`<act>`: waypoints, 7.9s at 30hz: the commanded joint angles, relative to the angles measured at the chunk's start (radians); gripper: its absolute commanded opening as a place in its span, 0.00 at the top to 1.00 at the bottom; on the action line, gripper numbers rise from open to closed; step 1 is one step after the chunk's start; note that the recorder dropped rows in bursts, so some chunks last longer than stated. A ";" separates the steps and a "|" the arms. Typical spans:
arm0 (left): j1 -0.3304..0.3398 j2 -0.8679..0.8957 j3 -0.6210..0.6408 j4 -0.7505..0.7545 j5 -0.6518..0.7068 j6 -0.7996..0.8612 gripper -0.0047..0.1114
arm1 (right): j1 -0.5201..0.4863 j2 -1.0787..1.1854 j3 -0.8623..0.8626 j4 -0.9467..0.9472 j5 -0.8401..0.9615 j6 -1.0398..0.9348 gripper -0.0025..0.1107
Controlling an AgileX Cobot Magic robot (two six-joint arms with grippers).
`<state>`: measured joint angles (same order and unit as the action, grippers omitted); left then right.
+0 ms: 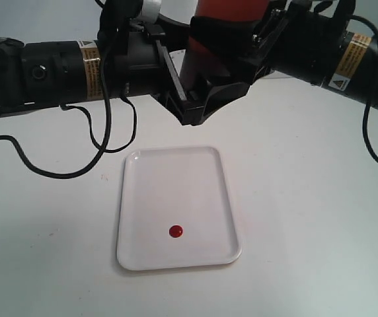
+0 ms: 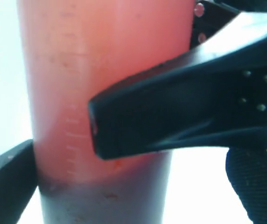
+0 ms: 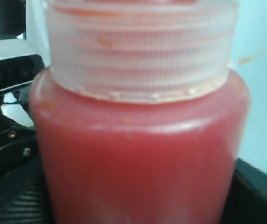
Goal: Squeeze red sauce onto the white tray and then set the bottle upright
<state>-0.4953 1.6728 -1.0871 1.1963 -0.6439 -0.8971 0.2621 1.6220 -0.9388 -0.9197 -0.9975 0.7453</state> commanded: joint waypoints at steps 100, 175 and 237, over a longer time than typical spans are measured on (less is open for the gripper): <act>-0.003 -0.007 -0.011 0.140 0.853 -0.047 0.06 | 0.073 0.481 -0.785 -0.103 0.412 -0.026 0.14; -0.168 -0.916 0.536 -0.086 0.512 -0.228 0.96 | -0.033 -1.160 0.692 -0.205 0.672 0.307 0.98; 0.457 -1.624 1.053 -1.356 0.969 1.011 0.96 | -0.033 -1.160 0.692 -0.205 0.672 0.307 0.98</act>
<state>-0.0420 0.0495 -0.0590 -0.1618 0.3136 0.0994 0.2362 0.4679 -0.2508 -1.1308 -0.3281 1.0570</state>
